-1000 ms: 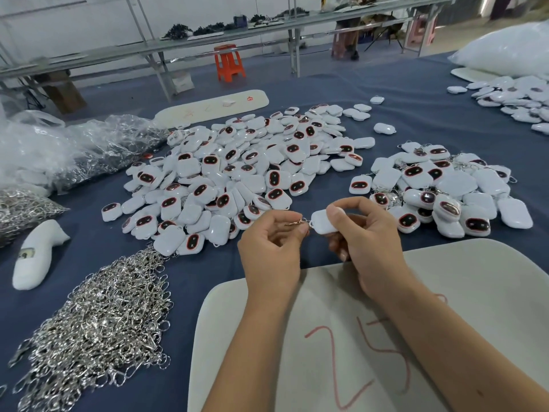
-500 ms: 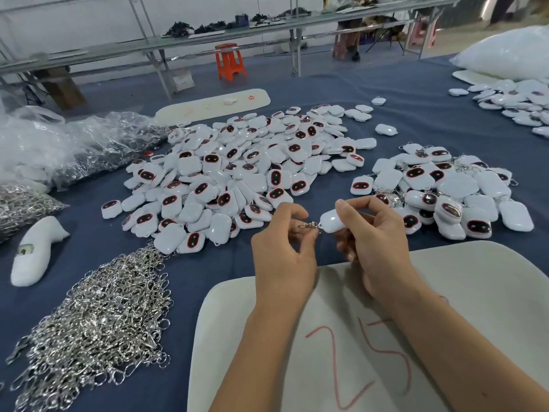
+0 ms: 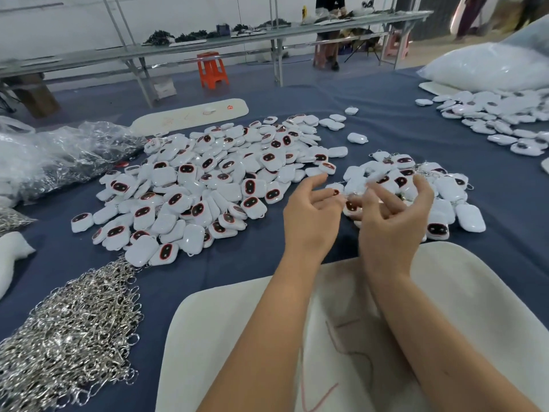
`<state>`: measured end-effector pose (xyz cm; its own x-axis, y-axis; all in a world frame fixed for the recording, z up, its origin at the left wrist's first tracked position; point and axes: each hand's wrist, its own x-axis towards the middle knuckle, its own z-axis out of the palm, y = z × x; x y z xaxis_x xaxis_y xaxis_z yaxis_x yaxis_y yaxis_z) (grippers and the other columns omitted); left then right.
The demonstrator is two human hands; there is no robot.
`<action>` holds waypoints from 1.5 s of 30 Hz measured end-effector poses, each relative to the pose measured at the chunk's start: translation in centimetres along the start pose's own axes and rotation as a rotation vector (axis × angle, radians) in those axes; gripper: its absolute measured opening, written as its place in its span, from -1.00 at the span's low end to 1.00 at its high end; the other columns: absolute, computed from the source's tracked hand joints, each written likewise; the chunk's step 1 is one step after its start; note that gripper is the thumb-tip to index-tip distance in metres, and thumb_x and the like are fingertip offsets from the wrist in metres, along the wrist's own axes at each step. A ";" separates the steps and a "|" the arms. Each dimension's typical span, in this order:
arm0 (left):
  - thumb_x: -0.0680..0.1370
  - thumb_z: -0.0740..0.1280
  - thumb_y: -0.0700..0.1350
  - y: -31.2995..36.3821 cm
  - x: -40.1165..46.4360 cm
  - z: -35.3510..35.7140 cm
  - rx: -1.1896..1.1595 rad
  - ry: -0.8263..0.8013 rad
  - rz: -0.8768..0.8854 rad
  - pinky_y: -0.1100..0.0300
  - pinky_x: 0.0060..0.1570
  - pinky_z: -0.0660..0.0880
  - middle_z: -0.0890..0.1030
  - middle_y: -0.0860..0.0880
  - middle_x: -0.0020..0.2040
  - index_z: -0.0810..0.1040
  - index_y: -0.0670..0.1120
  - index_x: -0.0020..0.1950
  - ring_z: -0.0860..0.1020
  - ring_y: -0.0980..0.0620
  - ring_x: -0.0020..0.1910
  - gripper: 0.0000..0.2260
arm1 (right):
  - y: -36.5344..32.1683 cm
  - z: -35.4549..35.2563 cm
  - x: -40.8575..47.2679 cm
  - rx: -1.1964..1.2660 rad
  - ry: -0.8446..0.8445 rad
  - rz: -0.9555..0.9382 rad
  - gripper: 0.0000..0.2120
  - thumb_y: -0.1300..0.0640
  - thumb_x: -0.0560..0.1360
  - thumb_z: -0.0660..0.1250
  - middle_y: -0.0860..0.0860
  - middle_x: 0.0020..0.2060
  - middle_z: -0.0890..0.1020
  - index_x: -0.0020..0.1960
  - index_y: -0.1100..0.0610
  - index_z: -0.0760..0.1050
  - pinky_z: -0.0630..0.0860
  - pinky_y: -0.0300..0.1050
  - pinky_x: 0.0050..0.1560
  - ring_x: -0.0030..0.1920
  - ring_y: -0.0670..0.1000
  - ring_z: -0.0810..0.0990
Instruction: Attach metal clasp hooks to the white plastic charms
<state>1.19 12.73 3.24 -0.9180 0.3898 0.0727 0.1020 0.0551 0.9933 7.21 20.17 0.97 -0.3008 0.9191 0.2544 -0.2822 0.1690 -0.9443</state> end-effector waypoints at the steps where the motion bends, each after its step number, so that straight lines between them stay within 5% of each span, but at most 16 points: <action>1: 0.54 0.45 -0.16 -0.2 -0.1 0.1 0.055 0.028 0.021 0.53 -0.09 0.46 0.69 0.09 0.05 0.60 0.04 0.21 0.60 0.39 -0.10 -0.74 | 0.2 -0.1 0.0 -0.109 0.014 -0.036 -0.50 0.25 0.59 0.36 -0.02 0.01 0.74 0.48 0.10 0.31 0.65 -0.15 -0.09 -0.13 0.00 0.74; 6: 0.51 0.39 -0.25 -2.2 -1.3 -2.1 0.390 0.153 0.082 0.33 -0.04 0.48 0.67 0.08 -0.06 0.65 -0.03 -0.01 0.60 0.18 -0.09 -0.85 | 0.9 0.6 -1.0 -0.361 -0.133 -0.236 -0.76 0.31 0.53 0.38 -0.06 -0.21 0.69 0.14 0.09 0.50 0.59 -0.04 -0.08 -0.23 -0.08 0.65; 10: 0.48 0.33 -0.28 -2.9 -1.2 -5.1 0.421 0.384 -0.027 0.25 -0.04 0.40 0.66 0.05 -0.06 0.66 -0.06 -0.01 0.57 0.05 -0.02 -0.81 | 1.2 2.4 -2.3 -0.578 -0.441 -0.377 -0.81 0.28 0.52 0.38 -0.08 -0.23 0.65 0.11 0.11 0.58 0.56 0.03 -0.03 -0.17 0.00 0.61; 13: 0.47 0.33 -0.28 -2.8 -0.8 -6.5 0.319 0.460 -0.102 0.39 -0.22 0.35 0.66 0.06 -0.13 0.66 -0.10 -0.03 0.56 0.05 -0.09 -0.84 | 1.1 4.9 -3.2 -0.947 -0.804 -0.466 -0.65 0.14 0.57 0.34 0.01 0.15 0.61 0.35 0.04 0.49 0.47 0.04 0.15 0.22 0.12 0.49; 16: 0.47 0.33 -0.29 -2.5 -0.8 -7.8 0.218 0.489 -0.167 0.33 -0.20 0.45 0.66 0.03 -0.18 0.63 -0.12 -0.10 0.60 0.01 -0.14 -0.88 | 0.6 7.5 -4.1 -1.075 -1.026 -0.506 -0.40 0.07 0.61 0.32 0.09 0.57 0.27 0.61 -0.06 0.24 0.38 0.11 0.40 0.56 0.20 0.15; 19: 0.44 0.29 -0.33 -2.5 -0.5 -9.3 0.088 0.515 -0.266 0.21 -0.24 0.56 0.65 -0.02 -0.23 0.61 -0.13 -0.19 0.59 -0.03 -0.23 -0.85 | 0.4 9.2 -4.5 -1.182 -1.123 -0.581 -0.34 0.11 0.65 0.27 0.08 0.68 0.00 0.67 -0.05 0.08 0.28 0.15 0.44 0.65 0.19 -0.04; 24: 0.48 0.28 -0.29 -2.1 0.4 -10.7 0.002 0.553 -0.331 0.38 -0.65 0.26 0.54 -0.03 -0.25 0.51 -0.11 -0.20 0.41 0.05 -0.36 -0.89 | 0.5 9.7 -5.0 -1.225 -0.963 -0.578 -0.61 0.24 0.61 0.27 0.11 0.38 0.38 0.41 0.10 0.37 0.44 -0.01 0.19 0.30 0.16 0.42; 27: 0.45 0.28 -0.30 -2.0 0.4 -11.3 0.023 0.455 -0.347 0.32 -0.45 0.37 0.53 -0.11 -0.27 0.48 -0.12 -0.23 0.44 -0.02 -0.31 -0.90 | 1.1 9.0 -5.5 -1.177 -0.893 -0.569 -0.84 0.20 0.67 0.19 0.12 0.24 0.46 0.23 0.14 0.45 0.45 -0.01 0.07 0.20 0.14 0.43; 31: 0.50 0.32 -0.33 -1.5 -0.5 -13.5 0.004 0.246 -0.414 0.01 -0.14 0.64 0.67 -0.28 -0.19 0.56 -0.19 -0.21 0.61 -0.11 -0.25 -0.88 | 1.1 8.4 -5.8 -1.073 -0.800 -0.553 -0.81 0.09 0.71 0.15 0.11 0.09 0.56 0.13 0.15 0.49 0.31 -0.06 -0.05 0.11 0.13 0.47; 34: 0.53 0.30 -0.30 -1.2 -2.4 -16.4 0.158 0.193 -0.391 0.07 -0.27 0.64 0.70 -0.33 -0.09 0.58 -0.20 -0.17 0.64 -0.12 -0.32 -0.89 | 0.3 9.4 -7.6 -1.132 -0.934 -0.626 -0.90 0.17 0.67 0.17 0.09 0.09 0.55 0.10 0.12 0.45 0.40 -0.01 0.06 0.12 0.13 0.50; 39: 0.47 0.34 -0.19 -0.4 -5.7 -22.0 0.794 0.150 -0.319 0.03 -0.23 0.60 0.68 -0.17 -0.18 0.64 -0.16 -0.12 0.65 -0.17 -0.20 -0.91 | -2.0 11.3 -13.3 -0.906 -1.264 -0.813 -0.81 0.28 0.48 0.27 0.08 -0.11 0.57 0.02 0.08 0.55 0.26 0.01 -0.11 -0.05 0.13 0.44; 42: 0.48 0.32 -0.22 0.0 -7.4 -25.6 1.084 0.208 -0.387 0.06 -0.11 0.53 0.66 -0.16 0.00 0.66 -0.13 0.02 0.60 -0.18 -0.05 -0.83 | -2.8 12.6 -16.6 -0.792 -1.417 -0.725 -0.90 0.11 0.61 0.29 0.12 -0.10 0.63 0.01 0.11 0.56 0.39 0.04 -0.10 -0.03 0.15 0.50; 45: 0.50 0.29 -0.30 0.2 -8.6 -27.8 1.070 0.294 -0.424 0.01 0.06 0.60 0.67 -0.16 0.05 0.70 -0.14 0.05 0.62 -0.19 0.05 -0.77 | -3.4 14.1 -18.5 -0.879 -1.493 -0.699 -0.77 -0.11 0.61 0.37 0.07 -0.02 0.67 0.06 0.05 0.52 0.50 0.03 -0.03 0.05 0.14 0.57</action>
<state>-1.59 -16.20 5.34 -0.9942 -0.0627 -0.0870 -0.0909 0.9234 0.3730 0.86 -2.40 2.40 -0.9376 -0.3374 0.0838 -0.3466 0.8882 -0.3016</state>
